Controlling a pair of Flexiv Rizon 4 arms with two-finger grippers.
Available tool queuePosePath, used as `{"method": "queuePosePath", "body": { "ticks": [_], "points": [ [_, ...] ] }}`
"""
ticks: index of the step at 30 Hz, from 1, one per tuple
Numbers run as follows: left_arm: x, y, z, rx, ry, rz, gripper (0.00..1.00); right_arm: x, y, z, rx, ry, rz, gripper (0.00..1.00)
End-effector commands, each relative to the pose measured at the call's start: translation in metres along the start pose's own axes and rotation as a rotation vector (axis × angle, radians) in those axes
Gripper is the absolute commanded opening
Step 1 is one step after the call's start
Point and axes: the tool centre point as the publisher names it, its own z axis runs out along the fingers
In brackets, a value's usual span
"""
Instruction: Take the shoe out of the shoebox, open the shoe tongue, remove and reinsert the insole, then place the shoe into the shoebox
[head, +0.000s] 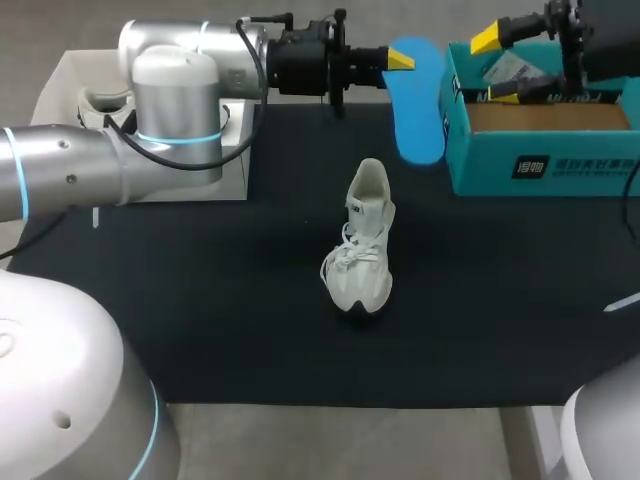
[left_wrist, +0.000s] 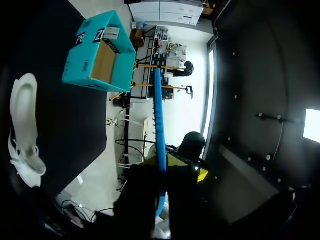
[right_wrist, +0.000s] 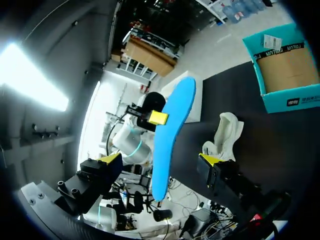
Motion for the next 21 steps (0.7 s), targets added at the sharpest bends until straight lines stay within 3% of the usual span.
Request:
{"method": "queuePosePath", "body": {
  "ticks": [1,21],
  "points": [
    [-0.0024,-0.0014,-0.0089,-0.033,0.042,0.009,0.0,-0.0105,-0.0042,-0.0007,-0.037,0.496,0.01,1.0],
    [-0.0009,-0.0023,-0.0133,-0.068,0.001,0.012,0.0,-0.0131,0.0021,-0.0031,0.002,0.386,0.058,1.0]
  ]
}}
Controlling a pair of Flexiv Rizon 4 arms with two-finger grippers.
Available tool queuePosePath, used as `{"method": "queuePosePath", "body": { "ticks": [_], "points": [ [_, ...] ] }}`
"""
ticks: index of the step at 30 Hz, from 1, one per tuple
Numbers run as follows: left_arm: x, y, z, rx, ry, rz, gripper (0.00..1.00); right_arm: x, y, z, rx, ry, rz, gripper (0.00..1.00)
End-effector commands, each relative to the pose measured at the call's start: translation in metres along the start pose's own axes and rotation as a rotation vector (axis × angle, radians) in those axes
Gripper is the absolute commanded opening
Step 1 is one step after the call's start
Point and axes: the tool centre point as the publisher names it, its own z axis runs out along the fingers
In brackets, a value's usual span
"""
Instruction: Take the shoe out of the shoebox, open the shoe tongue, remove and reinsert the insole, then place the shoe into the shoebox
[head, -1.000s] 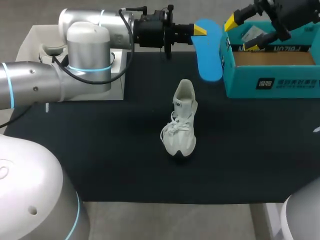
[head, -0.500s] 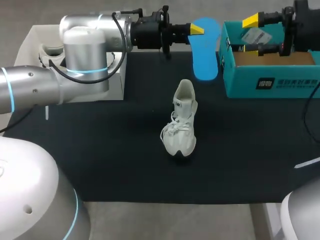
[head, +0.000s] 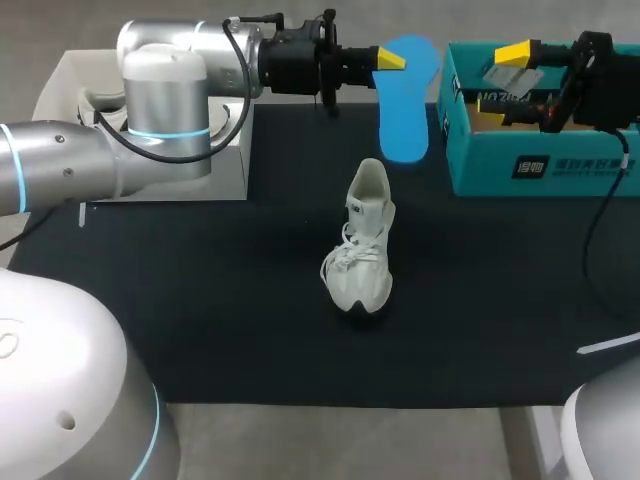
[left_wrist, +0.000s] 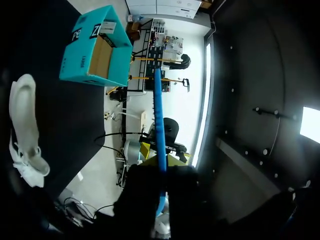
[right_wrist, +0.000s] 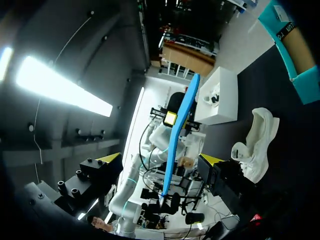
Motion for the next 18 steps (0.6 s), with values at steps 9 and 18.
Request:
{"method": "queuePosePath", "body": {
  "ticks": [9,18],
  "points": [
    [-0.0005,-0.0029,-0.0001,-0.017,-0.021,-0.006,0.0,0.0058,0.0078,-0.0001,0.001,-0.081,0.063,1.0],
    [-0.0021,0.005,0.0004,0.201,-0.1,0.447,0.0,0.0058,0.0078,-0.0001,0.001,-0.081,0.063,1.0]
  ]
}}
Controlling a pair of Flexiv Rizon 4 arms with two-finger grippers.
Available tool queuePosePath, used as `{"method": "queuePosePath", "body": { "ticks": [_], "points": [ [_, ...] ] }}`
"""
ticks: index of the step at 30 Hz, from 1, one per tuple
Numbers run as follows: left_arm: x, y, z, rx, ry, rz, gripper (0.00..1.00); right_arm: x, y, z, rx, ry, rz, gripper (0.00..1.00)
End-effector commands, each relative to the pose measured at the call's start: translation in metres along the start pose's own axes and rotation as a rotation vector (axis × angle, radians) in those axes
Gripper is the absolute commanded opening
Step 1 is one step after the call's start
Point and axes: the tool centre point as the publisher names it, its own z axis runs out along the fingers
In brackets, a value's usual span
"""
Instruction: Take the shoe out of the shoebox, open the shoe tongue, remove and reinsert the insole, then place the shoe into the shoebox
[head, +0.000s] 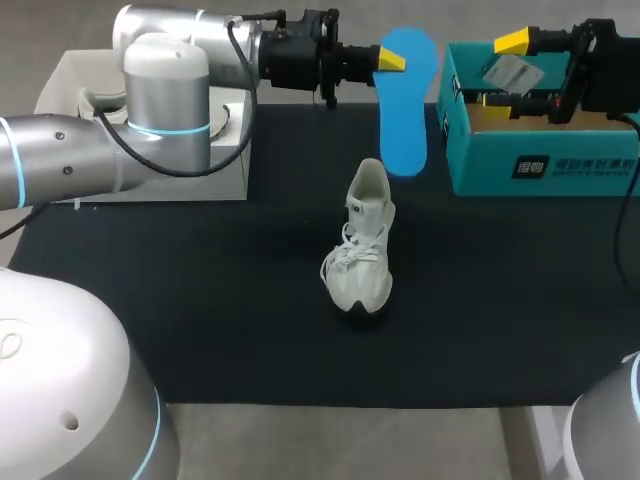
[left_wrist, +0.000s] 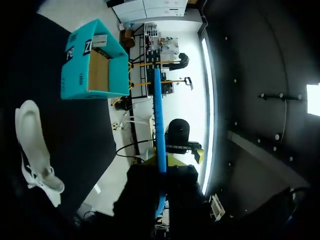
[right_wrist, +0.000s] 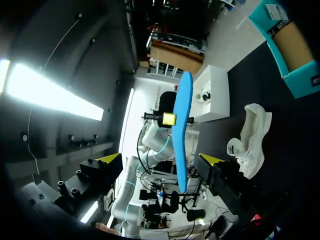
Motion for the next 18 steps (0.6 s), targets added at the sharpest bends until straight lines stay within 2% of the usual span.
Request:
{"method": "queuePosePath", "body": {
  "ticks": [1,9,10,13,18],
  "points": [
    [0.005,0.012,0.0,0.176,-0.032,0.256,0.0,0.0,0.0,0.002,-0.001,-0.001,0.001,1.0],
    [0.005,0.012,0.0,0.176,-0.032,0.256,0.0,0.0,0.0,0.002,-0.001,-0.001,0.001,1.0],
    [0.003,0.011,0.001,0.155,0.004,0.308,0.0,0.0,0.0,0.002,-0.001,-0.001,0.001,1.0],
    [0.003,0.006,0.0,0.176,-0.051,0.544,0.0,0.0,0.0,0.002,-0.001,-0.001,0.001,1.0],
    [0.016,0.006,0.0,0.088,-0.023,0.811,0.0,0.0,0.0,0.002,-0.001,-0.001,0.001,1.0]
  ]
}}
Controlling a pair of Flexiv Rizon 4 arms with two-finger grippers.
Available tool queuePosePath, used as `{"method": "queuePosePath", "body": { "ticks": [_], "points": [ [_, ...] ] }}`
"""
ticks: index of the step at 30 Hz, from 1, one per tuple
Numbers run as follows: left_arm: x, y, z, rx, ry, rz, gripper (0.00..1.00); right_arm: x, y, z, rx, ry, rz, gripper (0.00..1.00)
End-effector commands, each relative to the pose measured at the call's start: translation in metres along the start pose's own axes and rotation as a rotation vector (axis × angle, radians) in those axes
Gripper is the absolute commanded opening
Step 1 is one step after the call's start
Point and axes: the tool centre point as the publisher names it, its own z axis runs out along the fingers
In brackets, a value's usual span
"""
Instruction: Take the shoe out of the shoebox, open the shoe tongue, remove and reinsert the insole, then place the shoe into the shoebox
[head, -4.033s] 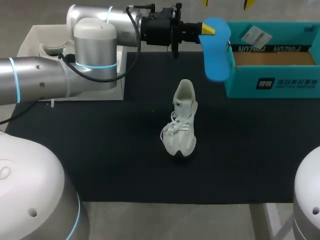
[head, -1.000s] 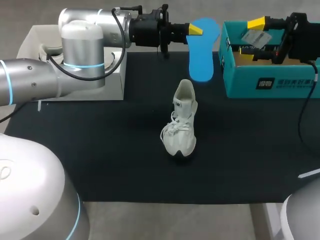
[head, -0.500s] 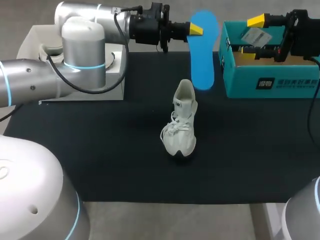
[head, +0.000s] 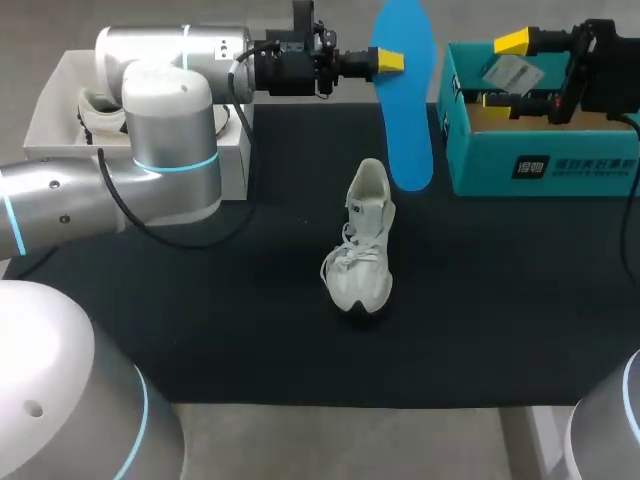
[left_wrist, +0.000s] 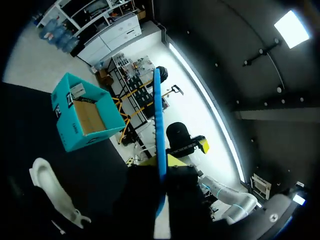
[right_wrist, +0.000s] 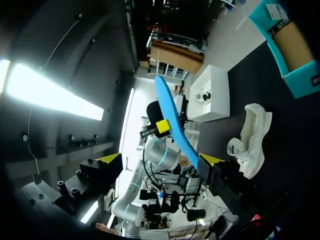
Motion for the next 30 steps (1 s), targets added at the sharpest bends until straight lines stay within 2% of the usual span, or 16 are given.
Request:
{"method": "queuePosePath", "body": {
  "ticks": [1,2,4,17,19,21,23,25,30],
  "points": [
    [0.009,-0.004,0.001,-0.077,0.065,0.35,0.0,0.0,0.0,0.001,-0.001,-0.002,0.001,1.0],
    [0.012,-0.006,0.001,-0.092,0.079,0.391,0.0,0.0,0.0,0.001,-0.001,-0.002,0.001,1.0],
    [0.018,-0.008,0.0,-0.118,0.091,0.347,0.0,0.0,0.0,0.001,-0.001,-0.002,0.001,1.0],
    [0.018,-0.008,0.0,-0.118,0.091,0.347,0.0,0.0,0.0,0.001,-0.001,-0.002,0.001,1.0],
    [0.018,-0.012,0.002,-0.049,0.166,0.488,0.0,0.0,0.0,0.001,-0.001,-0.002,0.001,1.0],
    [0.018,-0.017,0.004,0.028,0.18,0.675,0.0,0.0,0.0,0.001,-0.001,-0.002,0.001,1.0],
    [0.017,-0.021,0.004,0.078,0.117,0.927,0.0,0.0,0.0,0.001,-0.001,-0.002,0.001,1.0],
    [0.019,-0.027,0.002,0.229,0.079,1.049,0.0,0.0,0.0,0.001,-0.001,-0.002,0.001,1.0],
    [0.019,-0.027,0.002,0.229,0.079,1.049,0.0,0.0,0.0,0.001,-0.001,-0.002,0.001,1.0]
  ]
}}
